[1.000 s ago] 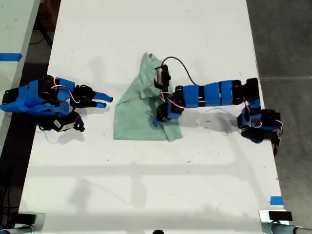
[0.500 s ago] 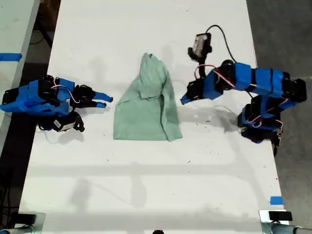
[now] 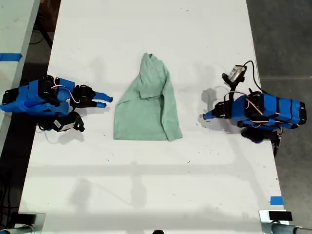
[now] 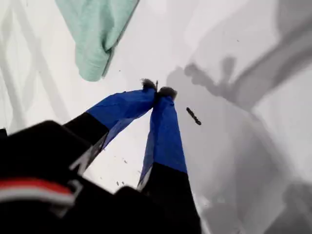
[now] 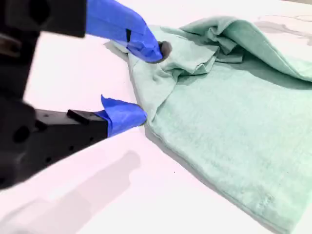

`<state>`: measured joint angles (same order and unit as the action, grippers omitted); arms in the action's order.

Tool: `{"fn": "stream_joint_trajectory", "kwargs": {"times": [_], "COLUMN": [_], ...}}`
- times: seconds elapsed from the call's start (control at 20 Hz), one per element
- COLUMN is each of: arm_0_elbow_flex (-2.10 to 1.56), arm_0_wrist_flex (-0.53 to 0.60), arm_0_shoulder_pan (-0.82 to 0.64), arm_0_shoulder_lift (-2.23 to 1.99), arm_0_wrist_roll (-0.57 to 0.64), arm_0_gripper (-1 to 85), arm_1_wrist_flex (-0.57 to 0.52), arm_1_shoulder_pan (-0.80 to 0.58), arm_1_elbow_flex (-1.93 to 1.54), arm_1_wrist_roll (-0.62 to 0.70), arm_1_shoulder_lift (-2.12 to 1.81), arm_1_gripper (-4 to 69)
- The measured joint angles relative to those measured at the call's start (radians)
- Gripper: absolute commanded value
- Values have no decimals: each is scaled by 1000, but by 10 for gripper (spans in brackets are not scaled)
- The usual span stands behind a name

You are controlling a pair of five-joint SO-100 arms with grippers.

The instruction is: Fold t shirt

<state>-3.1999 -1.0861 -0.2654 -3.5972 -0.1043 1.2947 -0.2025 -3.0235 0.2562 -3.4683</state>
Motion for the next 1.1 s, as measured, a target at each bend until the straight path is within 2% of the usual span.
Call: {"fn": "stream_joint_trajectory", "kwargs": {"times": [0.3,1.1], "arm_0_elbow_flex": [0,0], "arm_0_wrist_flex": [0,0], "arm_0_shoulder_pan": [0,0], "arm_0_shoulder_lift": [0,0], "arm_0_wrist_roll": [0,0], "arm_0_gripper": [174,174], "arm_1_wrist_flex": [35,38], "arm_1_shoulder_pan": [-6,-5], "arm_1_elbow_flex": [-28,-28], "arm_1_wrist_roll": [-6,-18], "arm_1_shoulder_lift": [-29,-29], "arm_1_gripper": [23,23]}}
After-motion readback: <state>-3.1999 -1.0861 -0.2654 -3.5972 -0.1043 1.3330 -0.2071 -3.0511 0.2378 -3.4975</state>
